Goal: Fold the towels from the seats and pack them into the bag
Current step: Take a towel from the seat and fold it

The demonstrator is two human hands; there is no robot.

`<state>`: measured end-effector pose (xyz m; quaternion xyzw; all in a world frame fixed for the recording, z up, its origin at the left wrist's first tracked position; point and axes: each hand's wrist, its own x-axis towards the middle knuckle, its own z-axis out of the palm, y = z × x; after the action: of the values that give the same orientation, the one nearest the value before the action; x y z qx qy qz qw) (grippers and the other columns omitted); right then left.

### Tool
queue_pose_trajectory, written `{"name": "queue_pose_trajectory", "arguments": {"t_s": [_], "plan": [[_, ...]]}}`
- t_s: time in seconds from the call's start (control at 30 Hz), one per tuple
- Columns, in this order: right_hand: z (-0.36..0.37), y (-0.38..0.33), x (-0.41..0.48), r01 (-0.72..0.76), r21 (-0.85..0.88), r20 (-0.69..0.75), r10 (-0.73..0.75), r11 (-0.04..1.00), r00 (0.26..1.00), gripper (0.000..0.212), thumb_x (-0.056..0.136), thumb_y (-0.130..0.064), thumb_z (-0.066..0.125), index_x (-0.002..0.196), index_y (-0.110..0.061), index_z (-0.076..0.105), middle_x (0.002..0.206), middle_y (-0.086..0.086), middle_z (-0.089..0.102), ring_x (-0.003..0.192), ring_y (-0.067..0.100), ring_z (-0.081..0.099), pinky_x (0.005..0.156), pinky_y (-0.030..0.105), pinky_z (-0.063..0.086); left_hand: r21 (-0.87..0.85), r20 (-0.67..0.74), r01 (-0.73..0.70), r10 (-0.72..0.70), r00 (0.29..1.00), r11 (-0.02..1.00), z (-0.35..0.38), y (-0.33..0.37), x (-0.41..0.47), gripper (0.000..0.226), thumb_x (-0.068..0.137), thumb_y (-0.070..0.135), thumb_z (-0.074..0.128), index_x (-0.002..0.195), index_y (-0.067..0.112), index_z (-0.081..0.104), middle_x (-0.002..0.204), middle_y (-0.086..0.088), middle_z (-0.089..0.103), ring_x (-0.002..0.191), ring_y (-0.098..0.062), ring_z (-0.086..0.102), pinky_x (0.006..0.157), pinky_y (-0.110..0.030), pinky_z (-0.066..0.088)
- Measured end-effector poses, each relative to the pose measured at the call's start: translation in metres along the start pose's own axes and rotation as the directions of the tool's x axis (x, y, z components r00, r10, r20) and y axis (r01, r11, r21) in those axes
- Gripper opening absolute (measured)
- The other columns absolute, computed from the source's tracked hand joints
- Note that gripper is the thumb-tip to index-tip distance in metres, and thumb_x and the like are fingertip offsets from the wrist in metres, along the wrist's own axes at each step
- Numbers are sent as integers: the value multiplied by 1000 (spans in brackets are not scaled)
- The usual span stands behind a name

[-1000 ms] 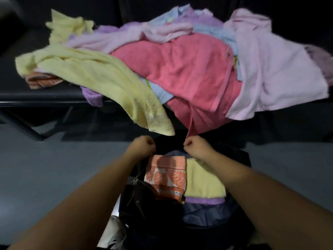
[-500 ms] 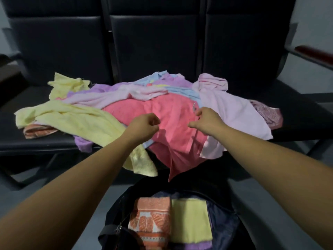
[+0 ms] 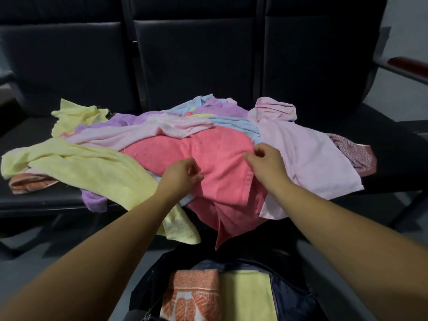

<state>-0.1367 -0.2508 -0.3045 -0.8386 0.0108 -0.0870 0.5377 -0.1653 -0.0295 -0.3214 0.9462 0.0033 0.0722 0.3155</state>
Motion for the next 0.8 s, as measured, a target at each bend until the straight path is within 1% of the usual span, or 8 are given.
{"name": "queue_pose_trajectory", "arguments": {"t_s": [0.1,0.23,0.33,0.43,0.53,0.63,0.7,0.8], "plan": [[-19,-34,-6,-58,412,85,25,909,996,26,87,-8,65,64,-19,58,63,-1,47,63,15,43,61,31,33,-129,5,-2,3,1000,992,-14,9,-4,30,83,21,80,71,18,52,70,6,54,62,-8,45,52,-14,33],[-39,-78,-23,-148,688,244,-35,711,969,32,94,-3,57,68,-20,52,61,-4,49,55,9,46,51,24,37,-173,1,-104,106,994,979,-50,33,-13,24,81,19,82,78,8,61,63,8,50,57,-6,41,53,-19,32],[-54,-108,-37,-162,745,247,-42,647,968,29,97,-4,53,72,-19,50,66,1,49,58,11,48,55,27,38,-221,-43,-174,168,985,960,-80,54,-23,23,81,18,82,77,8,60,63,8,51,58,-5,43,60,-23,37],[-76,-133,-48,-127,782,151,11,610,988,25,97,-8,52,74,-18,53,61,-3,54,57,10,52,54,26,41,-352,-70,-212,200,977,912,-105,74,-38,23,82,21,82,76,14,61,68,3,62,68,-13,55,70,-32,46],[-95,-144,-52,-95,740,40,98,666,994,21,96,-11,54,76,-17,56,66,0,54,63,14,53,58,28,44,-259,-132,-201,172,976,945,-119,84,-52,19,87,22,77,84,12,61,73,0,62,66,-13,52,65,-30,41],[-101,-140,-63,-173,607,55,176,775,983,6,88,-17,60,88,-13,65,86,10,65,82,25,63,67,36,53,-197,-194,-98,59,979,976,-125,78,-67,24,89,24,74,107,13,62,98,-3,65,84,-17,63,77,-34,50],[-101,-135,-75,-217,590,82,210,778,974,13,85,-17,61,93,-11,69,97,13,69,89,27,65,76,40,54,-223,-142,-91,60,988,970,-126,76,-76,37,91,23,73,124,16,59,121,-4,62,96,-18,65,82,-30,51],[-107,-142,-87,-128,715,33,151,687,988,17,87,-10,60,72,-13,68,74,6,63,73,19,60,66,30,48,-279,-65,-91,76,995,956,-125,89,-82,51,93,27,71,141,19,52,142,-1,53,106,-18,65,86,-25,51]]}}
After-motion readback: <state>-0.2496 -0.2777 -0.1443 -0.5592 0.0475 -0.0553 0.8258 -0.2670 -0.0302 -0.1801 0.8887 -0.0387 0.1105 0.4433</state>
